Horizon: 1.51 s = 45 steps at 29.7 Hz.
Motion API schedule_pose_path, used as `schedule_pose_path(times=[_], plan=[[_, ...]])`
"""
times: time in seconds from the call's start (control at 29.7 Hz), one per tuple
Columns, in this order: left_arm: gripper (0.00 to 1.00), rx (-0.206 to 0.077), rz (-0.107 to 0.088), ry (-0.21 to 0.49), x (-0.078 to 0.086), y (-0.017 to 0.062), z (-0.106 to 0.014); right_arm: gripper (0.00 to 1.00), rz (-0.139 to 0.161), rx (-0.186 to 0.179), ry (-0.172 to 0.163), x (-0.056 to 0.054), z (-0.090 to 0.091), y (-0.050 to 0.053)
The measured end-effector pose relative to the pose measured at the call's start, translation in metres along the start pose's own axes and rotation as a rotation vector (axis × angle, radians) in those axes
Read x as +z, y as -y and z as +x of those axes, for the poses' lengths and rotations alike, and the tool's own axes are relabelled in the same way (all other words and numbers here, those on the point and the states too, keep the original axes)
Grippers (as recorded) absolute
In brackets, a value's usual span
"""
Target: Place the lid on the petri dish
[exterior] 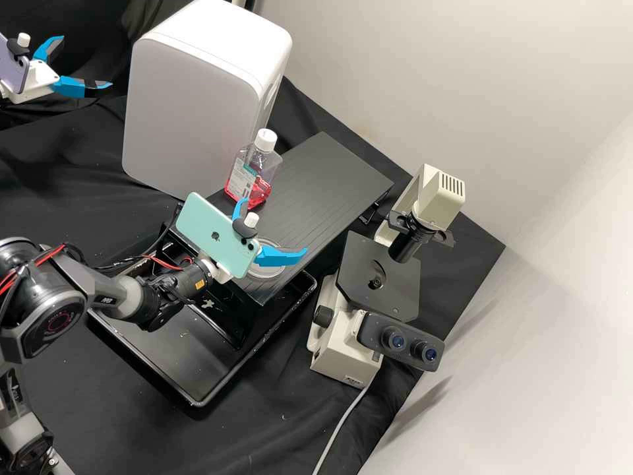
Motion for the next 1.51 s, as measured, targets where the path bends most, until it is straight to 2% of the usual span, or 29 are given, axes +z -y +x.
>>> schedule_pose_path(times=[0.5, 0.61, 0.77, 0.91, 0.94, 1.01, 1.11, 1.24, 1.51], plan=[[1.0, 0.0, 0.0, 0.0, 0.0, 0.0, 0.0, 1.0, 0.0, 0.0, 0.0, 0.0, 0.0, 0.0], [1.0, -0.012, 0.0, 0.001, 0.0, 0.0029, -0.002, 1.0, 0.0, 0.0, 0.0, 0.0, 0.0, 0.0], [1.0, -0.045, -0.031, 0.009, 0.011, 0.0131, -0.013, 1.0, 0.0, 0.0, 0.0, 0.0, 0.0, 0.0], [1.0, -0.063, -0.061, 0.069, 0.034, 0.0222, -0.03, 1.0, 0.0, 0.0, 0.0, 0.0, 0.0, 0.0], [1.0, -0.065, -0.065, 0.081, 0.038, 0.0231, -0.033, 1.0, 0.0, 0.0, 0.0, 0.0, 0.0, 0.0], [1.0, -0.067, -0.092, 0.113, 0.053, 0.0274, -0.042, 1.0, 0.0, 0.0, 0.0, 0.0, 0.0, 0.0], [1.0, -0.048, -0.123, 0.147, 0.07, 0.0305, -0.053, 1.0, 0.0, 0.0, 0.0, 0.0, 0.0, 0.0], [1.0, -0.038, -0.139, 0.181, 0.081, 0.0363, -0.068, 1.0, 0.0, 0.0, 0.0, 0.0, 0.0, 0.0], [1.0, -0.12, -0.17, 0.205, 0.101, 0.0535, -0.092, 1.0, 0.0, 0.0, 0.0, 0.0, 0.0, 0.0]])
